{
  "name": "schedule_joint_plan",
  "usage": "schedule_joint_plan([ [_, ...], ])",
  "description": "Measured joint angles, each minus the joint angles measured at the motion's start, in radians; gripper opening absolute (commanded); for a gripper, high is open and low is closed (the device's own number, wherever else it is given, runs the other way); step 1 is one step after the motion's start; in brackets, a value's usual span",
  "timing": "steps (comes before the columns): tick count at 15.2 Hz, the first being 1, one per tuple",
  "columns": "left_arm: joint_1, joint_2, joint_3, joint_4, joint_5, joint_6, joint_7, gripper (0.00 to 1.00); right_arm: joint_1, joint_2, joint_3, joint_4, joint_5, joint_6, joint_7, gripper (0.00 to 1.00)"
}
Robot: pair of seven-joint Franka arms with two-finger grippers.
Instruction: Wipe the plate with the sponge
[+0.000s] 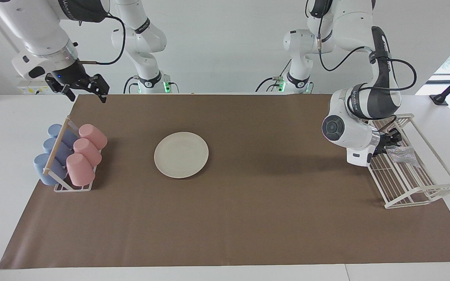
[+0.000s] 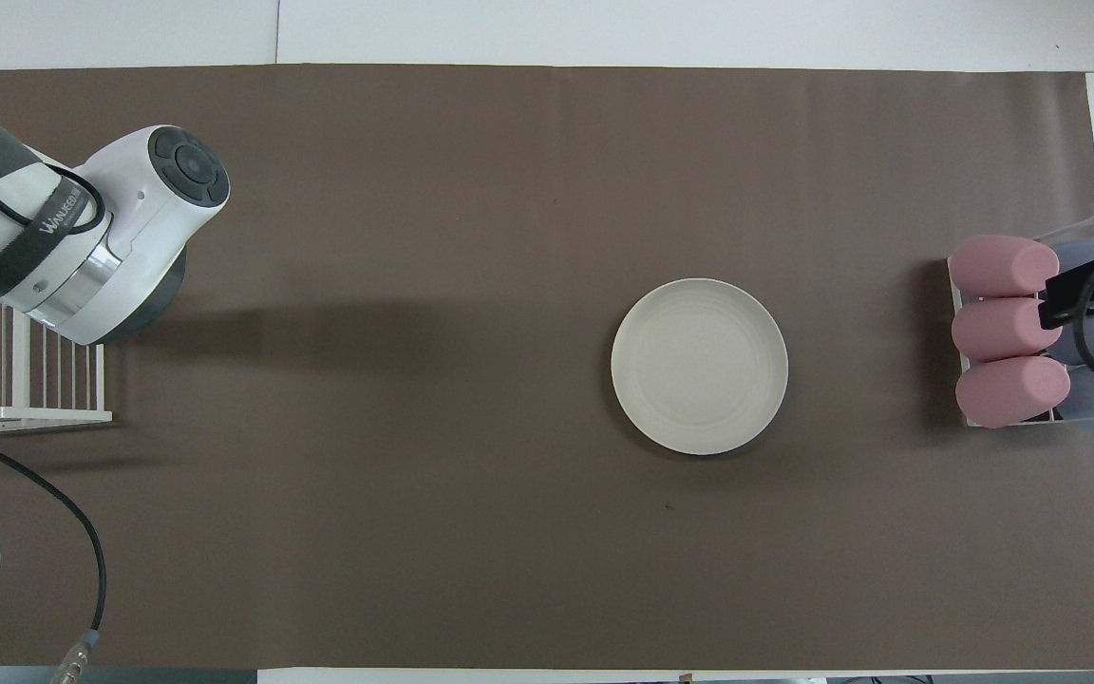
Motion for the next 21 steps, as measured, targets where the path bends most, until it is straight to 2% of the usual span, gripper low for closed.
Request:
schedule_joint_plan([
  [2, 0.000, 0.000, 0.000, 0.000, 0.000, 0.001, -0.001, 0.99, -0.003, 0.000, -0.013, 0.000, 0.000, 0.001, -0.010, 1.00],
  [5, 0.000, -0.001, 0.000, 0.000, -0.008, 0.017, -0.004, 1.00, 0.001, 0.000, -0.006, 0.000, 0.000, 0.009, -0.010, 1.00],
  [7, 0.008, -0.007, 0.001, 0.008, -0.070, 0.045, -0.010, 1.00, 0.002, 0.000, -0.001, 0.000, 0.000, 0.009, -0.010, 1.00],
  [13, 0.074, -0.099, 0.005, 0.104, -0.400, 0.107, 0.057, 1.00, 0.003, 0.000, 0.004, 0.000, 0.000, 0.009, -0.010, 1.00],
  [18, 0.157, -0.182, 0.009, 0.162, -0.805, 0.104, 0.227, 1.00, 0.005, -0.001, 0.006, 0.000, 0.000, 0.009, -0.010, 1.00],
  [21, 0.187, -0.259, 0.010, 0.162, -0.904, 0.027, 0.328, 1.00, 0.005, -0.001, 0.007, 0.000, 0.000, 0.009, -0.010, 1.00],
])
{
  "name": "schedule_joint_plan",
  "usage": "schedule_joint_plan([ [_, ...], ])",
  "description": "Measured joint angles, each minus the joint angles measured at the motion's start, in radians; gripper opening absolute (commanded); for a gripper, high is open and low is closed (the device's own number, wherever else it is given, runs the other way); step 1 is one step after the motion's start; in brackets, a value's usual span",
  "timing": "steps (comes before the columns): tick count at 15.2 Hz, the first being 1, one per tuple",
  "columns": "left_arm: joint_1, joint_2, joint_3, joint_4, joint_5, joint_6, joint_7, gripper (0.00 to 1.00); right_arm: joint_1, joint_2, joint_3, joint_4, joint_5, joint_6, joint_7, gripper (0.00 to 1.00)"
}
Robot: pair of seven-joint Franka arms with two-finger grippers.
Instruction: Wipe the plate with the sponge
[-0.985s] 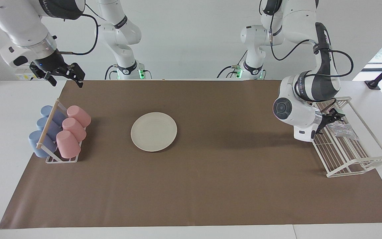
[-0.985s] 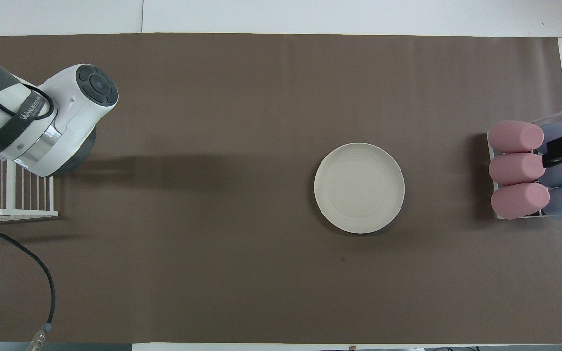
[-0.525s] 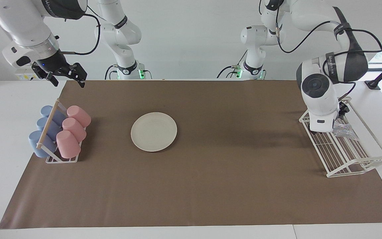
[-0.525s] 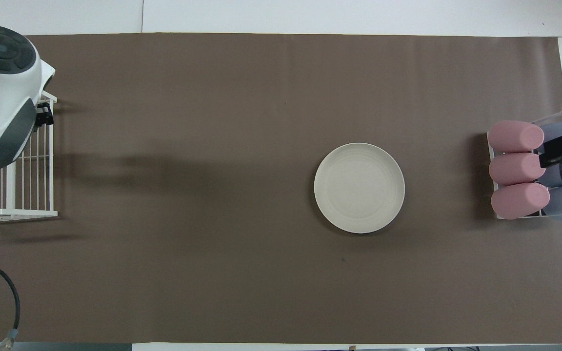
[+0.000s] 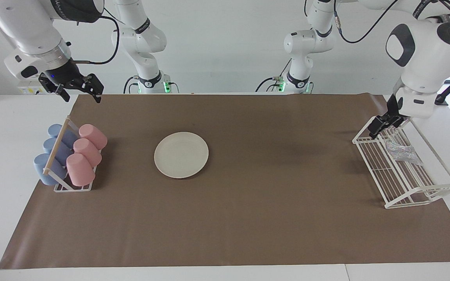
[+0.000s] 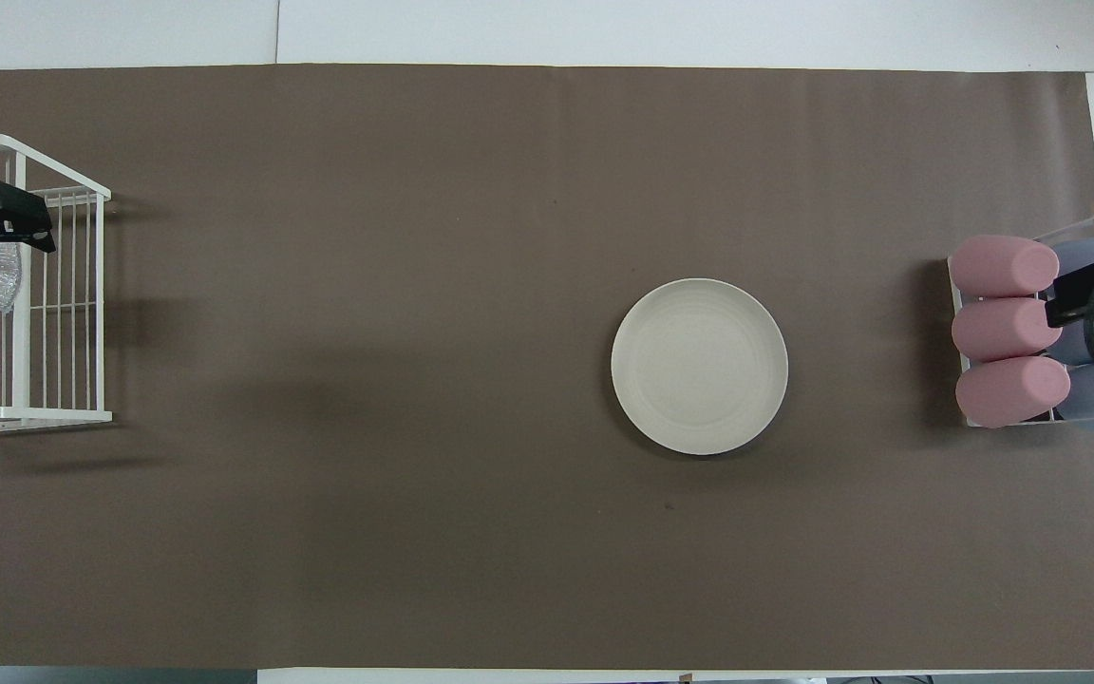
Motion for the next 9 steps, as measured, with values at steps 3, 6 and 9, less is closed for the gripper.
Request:
schedule_joint_plan([
  [3, -0.007, -0.049, -0.013, -0.001, -0.021, -0.054, 0.010, 1.00, 0.004, 0.000, 0.001, 0.000, 0.000, 0.000, 0.000, 1.00],
  [6, -0.054, -0.066, 0.006, -0.008, -0.057, -0.104, 0.011, 1.00, 0.011, 0.000, 0.001, 0.000, 0.000, 0.000, 0.000, 1.00],
  [9, -0.141, -0.083, 0.069, -0.037, -0.112, -0.127, 0.038, 1.00, 0.011, 0.000, 0.001, 0.000, 0.000, 0.000, 0.000, 1.00],
])
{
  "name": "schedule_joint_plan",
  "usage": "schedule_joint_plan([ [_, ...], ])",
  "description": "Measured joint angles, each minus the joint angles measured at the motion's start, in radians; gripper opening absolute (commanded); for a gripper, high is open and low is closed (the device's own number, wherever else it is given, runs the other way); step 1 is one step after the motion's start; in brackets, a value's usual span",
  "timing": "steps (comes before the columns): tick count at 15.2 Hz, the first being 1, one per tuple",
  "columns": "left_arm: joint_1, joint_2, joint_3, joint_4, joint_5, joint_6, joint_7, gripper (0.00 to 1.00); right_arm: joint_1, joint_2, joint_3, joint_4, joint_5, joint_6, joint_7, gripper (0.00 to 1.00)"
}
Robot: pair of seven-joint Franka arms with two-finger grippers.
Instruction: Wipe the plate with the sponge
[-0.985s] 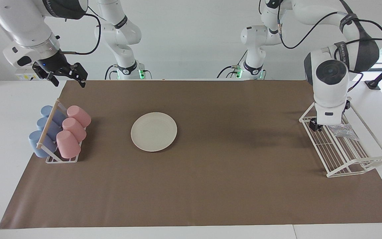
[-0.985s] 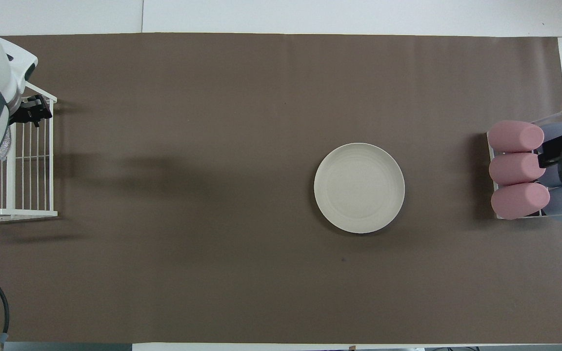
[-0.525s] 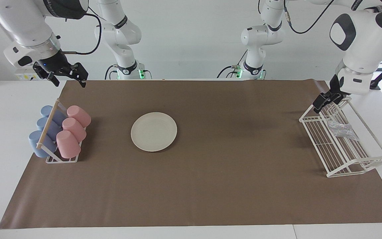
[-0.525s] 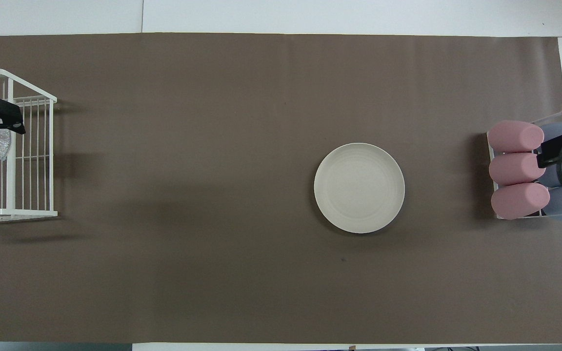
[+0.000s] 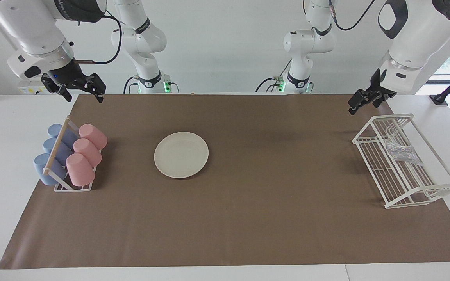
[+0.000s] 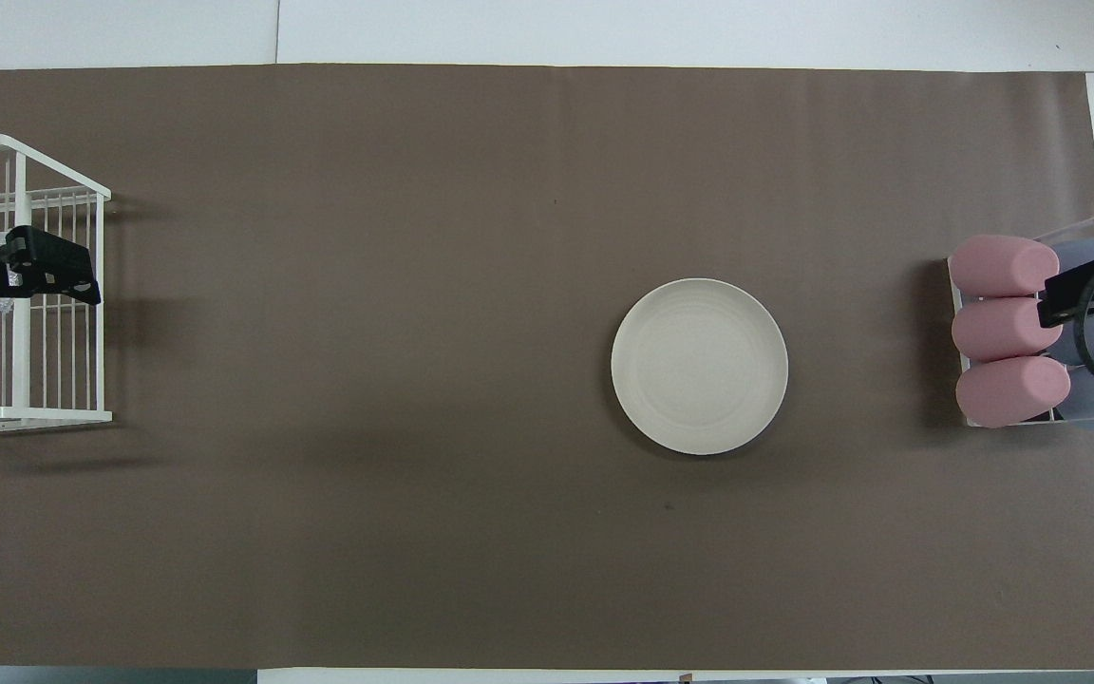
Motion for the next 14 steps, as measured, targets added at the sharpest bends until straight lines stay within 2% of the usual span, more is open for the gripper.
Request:
schedule_joint_plan([
  [5, -0.009, -0.017, 0.025, 0.016, -0.060, -0.048, 0.091, 1.00, 0.000, 0.000, 0.000, 0.000, 0.000, 0.000, 0.000, 1.00],
  [14, -0.008, -0.024, 0.031, 0.022, -0.001, -0.079, 0.170, 1.00, 0.001, 0.000, 0.000, 0.000, 0.000, 0.000, 0.000, 1.00],
])
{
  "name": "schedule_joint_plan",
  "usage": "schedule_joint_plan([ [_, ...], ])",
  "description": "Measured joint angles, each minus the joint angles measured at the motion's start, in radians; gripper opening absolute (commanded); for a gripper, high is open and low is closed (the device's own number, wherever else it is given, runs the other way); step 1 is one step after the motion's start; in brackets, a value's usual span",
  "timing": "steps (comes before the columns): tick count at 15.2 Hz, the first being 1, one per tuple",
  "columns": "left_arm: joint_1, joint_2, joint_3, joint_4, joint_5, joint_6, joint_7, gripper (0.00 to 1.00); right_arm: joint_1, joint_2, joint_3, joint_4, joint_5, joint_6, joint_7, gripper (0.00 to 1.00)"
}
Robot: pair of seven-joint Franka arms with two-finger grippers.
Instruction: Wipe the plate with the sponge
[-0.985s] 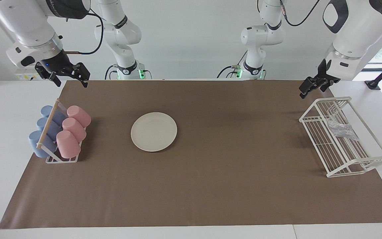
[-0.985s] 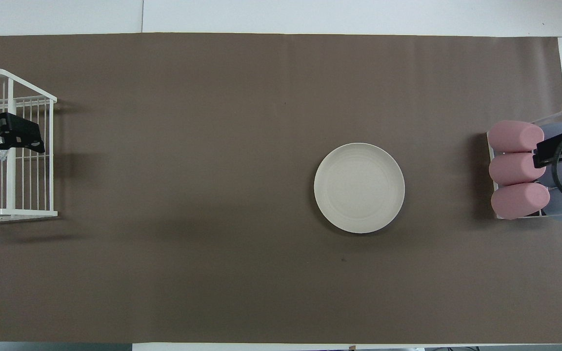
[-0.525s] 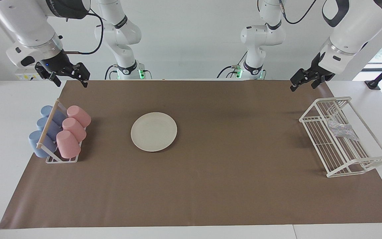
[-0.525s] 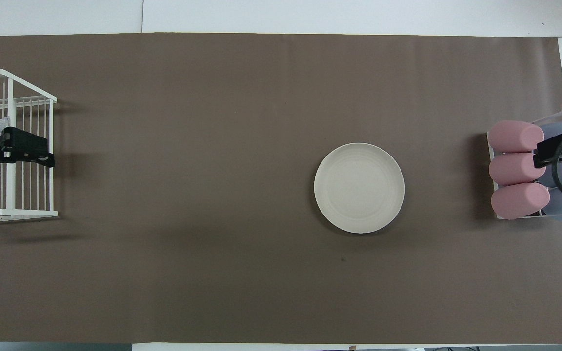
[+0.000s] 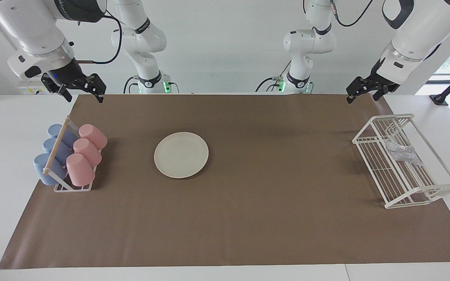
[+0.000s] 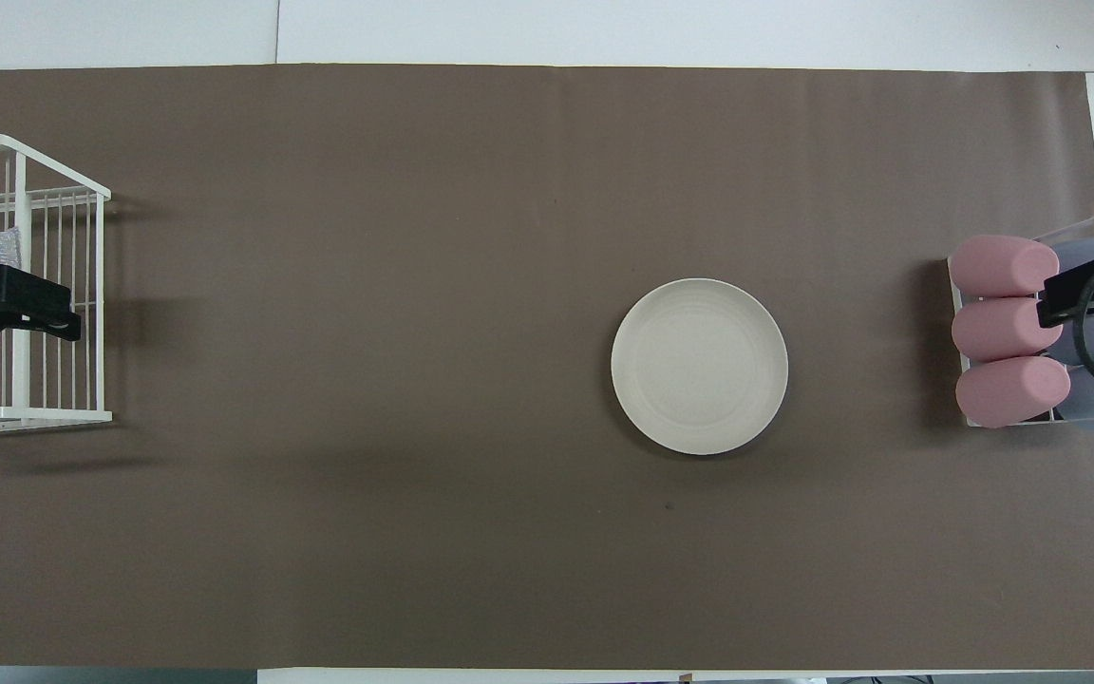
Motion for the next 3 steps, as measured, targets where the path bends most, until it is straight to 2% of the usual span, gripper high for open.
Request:
schedule_joint_plan([
  [3, 0.002, 0.000, 0.000, 0.000, 0.003, 0.003, 0.000, 1.00, 0.000, 0.000, 0.000, 0.000, 0.000, 0.000, 0.000, 1.00],
])
